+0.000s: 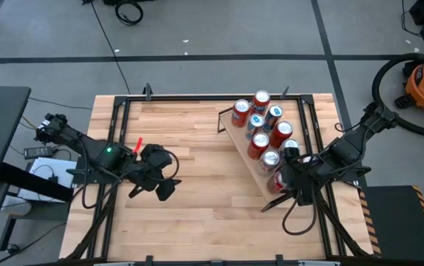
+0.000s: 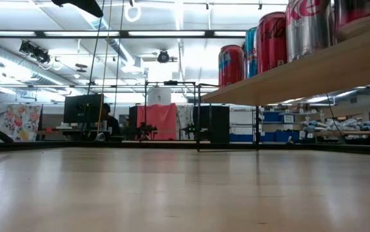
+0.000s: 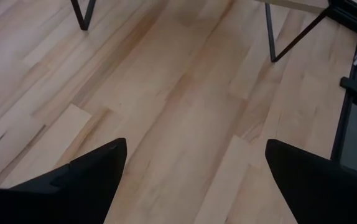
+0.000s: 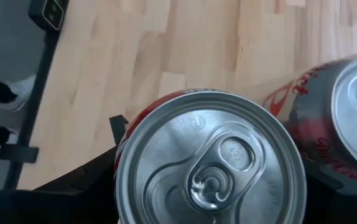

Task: Place canned beverage on shelf
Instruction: Put the red soda can aligned with the other red soda can on the shelf

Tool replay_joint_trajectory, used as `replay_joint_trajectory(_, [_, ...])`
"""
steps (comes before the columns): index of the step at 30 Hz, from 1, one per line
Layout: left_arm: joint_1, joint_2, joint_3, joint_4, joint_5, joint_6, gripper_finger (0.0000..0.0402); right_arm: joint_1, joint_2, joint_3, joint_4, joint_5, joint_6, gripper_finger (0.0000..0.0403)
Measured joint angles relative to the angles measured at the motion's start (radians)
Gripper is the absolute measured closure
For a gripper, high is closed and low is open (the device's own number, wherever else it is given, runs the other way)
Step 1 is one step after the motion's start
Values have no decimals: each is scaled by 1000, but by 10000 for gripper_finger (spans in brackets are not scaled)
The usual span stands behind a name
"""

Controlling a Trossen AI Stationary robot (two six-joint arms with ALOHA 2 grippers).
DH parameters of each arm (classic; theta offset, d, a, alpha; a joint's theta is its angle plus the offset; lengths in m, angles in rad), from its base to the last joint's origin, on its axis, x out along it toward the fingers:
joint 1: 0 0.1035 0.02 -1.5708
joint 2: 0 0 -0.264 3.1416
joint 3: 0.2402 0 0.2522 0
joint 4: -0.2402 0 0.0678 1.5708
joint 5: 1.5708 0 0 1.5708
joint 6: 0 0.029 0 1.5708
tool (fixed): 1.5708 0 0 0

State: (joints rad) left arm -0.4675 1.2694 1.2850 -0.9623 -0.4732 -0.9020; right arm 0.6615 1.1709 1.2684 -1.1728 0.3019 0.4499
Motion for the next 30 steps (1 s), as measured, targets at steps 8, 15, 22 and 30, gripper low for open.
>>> replay_joint_trajectory(8, [0,0,0,0,0,0,6,-1,-9,-40,-11,-4,-7,63])
replay_joint_trajectory(15, [0,0,0,0,1,0,6,-1,-9,-54,-8,-23,2,52])
replay_joint_trajectory(22, [0,0,0,0,4,0,6,-5,-9,-24,-20,-60,12,50])
replay_joint_trajectory(30, [0,0,0,0,4,0,6,-40,-10,-13,-56,-88,45,11])
